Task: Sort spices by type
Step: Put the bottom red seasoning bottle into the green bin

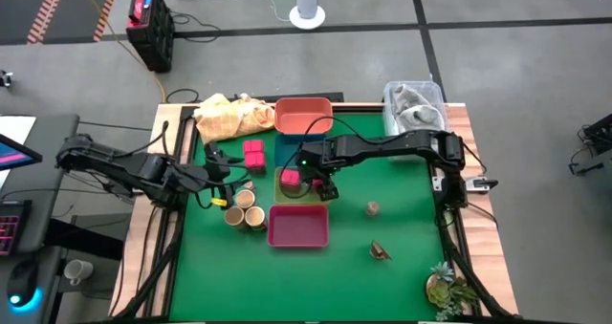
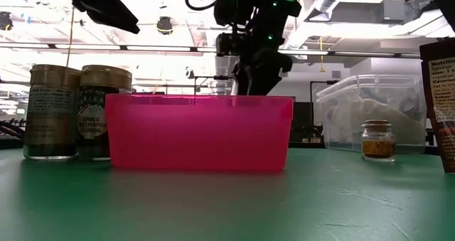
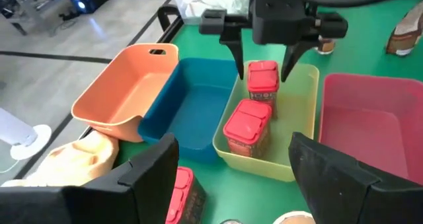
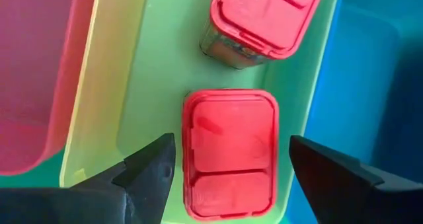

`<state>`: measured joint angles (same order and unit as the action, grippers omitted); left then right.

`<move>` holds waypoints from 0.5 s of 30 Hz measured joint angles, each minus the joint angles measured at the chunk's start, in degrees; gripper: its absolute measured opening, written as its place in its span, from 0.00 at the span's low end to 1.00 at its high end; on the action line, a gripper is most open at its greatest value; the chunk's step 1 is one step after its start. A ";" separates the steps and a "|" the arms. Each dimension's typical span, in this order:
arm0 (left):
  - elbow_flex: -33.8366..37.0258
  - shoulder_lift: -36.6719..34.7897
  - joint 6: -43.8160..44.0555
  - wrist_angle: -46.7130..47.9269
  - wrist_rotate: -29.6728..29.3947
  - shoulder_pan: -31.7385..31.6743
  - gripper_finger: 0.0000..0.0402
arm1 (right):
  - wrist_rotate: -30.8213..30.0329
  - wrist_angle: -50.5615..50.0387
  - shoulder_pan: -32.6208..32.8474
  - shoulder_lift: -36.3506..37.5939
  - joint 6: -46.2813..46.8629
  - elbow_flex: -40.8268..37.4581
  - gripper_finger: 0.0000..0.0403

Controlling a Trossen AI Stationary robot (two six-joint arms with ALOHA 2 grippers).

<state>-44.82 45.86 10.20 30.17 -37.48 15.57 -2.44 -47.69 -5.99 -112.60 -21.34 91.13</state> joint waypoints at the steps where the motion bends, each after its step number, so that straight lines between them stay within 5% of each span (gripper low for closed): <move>1: 0.00 0.21 -0.03 0.00 0.03 0.00 0.68 | -0.20 -0.78 0.16 0.00 0.11 0.70 0.80; 8: 0.00 0.75 -0.05 -0.13 0.23 0.00 0.68 | -0.32 -1.86 5.31 0.05 1.55 6.27 0.80; 15: 0.00 0.76 2.46 1.40 1.83 0.76 0.68 | -3.32 5.82 9.18 0.33 4.67 2.95 0.79</move>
<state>-44.82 46.62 12.66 31.58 -35.66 16.34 -5.75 -41.87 3.19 -112.27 -16.67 94.08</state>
